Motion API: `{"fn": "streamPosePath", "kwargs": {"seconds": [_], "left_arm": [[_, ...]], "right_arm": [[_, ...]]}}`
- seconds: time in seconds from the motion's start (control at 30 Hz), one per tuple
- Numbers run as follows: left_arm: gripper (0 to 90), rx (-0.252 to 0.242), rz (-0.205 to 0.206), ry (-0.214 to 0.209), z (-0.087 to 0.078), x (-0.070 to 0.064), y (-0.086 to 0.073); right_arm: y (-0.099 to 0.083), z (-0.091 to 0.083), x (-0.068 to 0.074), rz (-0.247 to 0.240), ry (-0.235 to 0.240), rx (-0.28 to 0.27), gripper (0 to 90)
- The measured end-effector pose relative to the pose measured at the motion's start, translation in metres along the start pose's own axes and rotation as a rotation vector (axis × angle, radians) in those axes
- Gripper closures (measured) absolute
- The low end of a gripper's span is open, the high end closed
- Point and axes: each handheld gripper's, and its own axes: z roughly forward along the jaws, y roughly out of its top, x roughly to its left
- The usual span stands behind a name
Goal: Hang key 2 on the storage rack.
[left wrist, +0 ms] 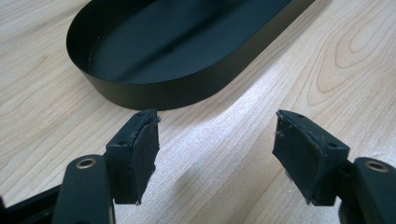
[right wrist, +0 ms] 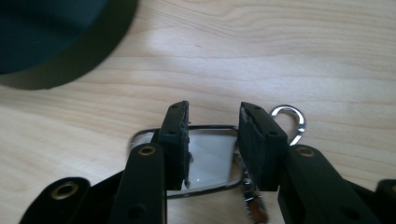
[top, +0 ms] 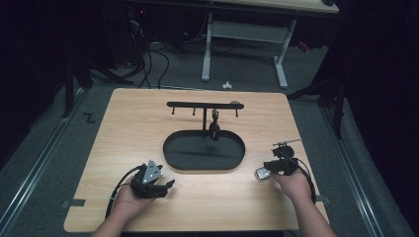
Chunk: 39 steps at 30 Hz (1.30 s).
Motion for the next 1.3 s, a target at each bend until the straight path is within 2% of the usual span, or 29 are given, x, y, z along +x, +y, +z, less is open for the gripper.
{"fn": "streamPosePath", "kwargs": {"seconds": [0.1, 0.13, 0.23, 0.27, 0.3, 0.33, 0.4, 0.53, 0.57, 0.67, 0.7, 0.77, 0.97, 1.03, 1.17, 1.27, 1.3], "left_arm": [[31.5, 0.003, -0.002, -0.003, 0.001, 0.001, 0.000], [31.5, 0.003, -0.002, -0.003, 0.001, 0.001, 0.000], [31.5, 0.005, 0.001, -0.003, 0.001, 0.001, 0.000], [31.5, 0.005, 0.001, -0.003, 0.001, 0.001, 0.000], [31.4, 0.003, 0.001, -0.003, 0.000, 0.001, 0.000], [31.5, 0.003, 0.001, -0.003, 0.000, 0.001, 0.000], [31.4, 0.003, 0.001, -0.002, 0.000, 0.001, 0.000], [31.5, 0.004, 0.001, -0.003, 0.000, 0.001, 0.000], [31.4, 0.005, 0.002, -0.004, 0.000, 0.001, 0.000], [31.4, 0.007, 0.004, -0.003, 0.001, 0.000, 0.001], [31.4, 0.006, 0.005, -0.003, 0.001, 0.000, 0.001], [31.4, 0.008, 0.007, -0.004, 0.001, 0.000, 0.001], [31.4, 0.012, 0.009, -0.004, 0.001, 0.000, 0.001], [31.4, 0.010, 0.007, -0.004, 0.001, 0.001, 0.000], [31.4, 0.008, 0.003, -0.003, 0.001, 0.002, 0.000], [31.4, 0.007, 0.003, -0.004, 0.000, 0.001, 0.000], [31.4, 0.006, 0.004, -0.004, 0.000, 0.001, 0.000]], "right_arm": [[0.000, 0.005, -0.005, 0.036, 0.045, 0.014, 63.1], [0.000, 0.005, -0.005, 0.036, 0.045, 0.014, 63.1], [-0.002, 0.006, 0.003, -0.005, 0.060, 0.027, 63.0], [-0.002, 0.006, 0.003, -0.005, 0.060, 0.027, 63.0], [-0.004, 0.005, 0.008, -0.025, 0.069, 0.035, 63.0], [-0.004, 0.005, 0.008, -0.025, 0.069, 0.035, 63.0], [-0.008, 0.002, 0.017, -0.064, 0.085, 0.046, 62.7], [-0.013, -0.002, 0.027, -0.090, 0.097, 0.043, 61.9], [-0.013, -0.007, 0.033, -0.110, 0.108, 0.024, 61.8], [-0.009, -0.013, 0.036, -0.117, 0.111, -0.004, 62.0], [-0.005, -0.015, 0.037, -0.118, 0.102, -0.027, 62.4], [0.000, -0.013, 0.038, -0.109, 0.084, -0.036, 63.5], [0.005, 0.000, 0.044, -0.110, 0.075, -0.004, 65.3], [0.001, 0.007, 0.046, -0.118, 0.078, 0.018, 66.1], [-0.006, 0.008, 0.048, -0.120, 0.098, 0.033, 66.6], [-0.017, 0.005, 0.052, -0.145, 0.120, 0.040, 66.6], [-0.025, 0.003, 0.056, -0.171, 0.136, 0.038, 66.2]]}}
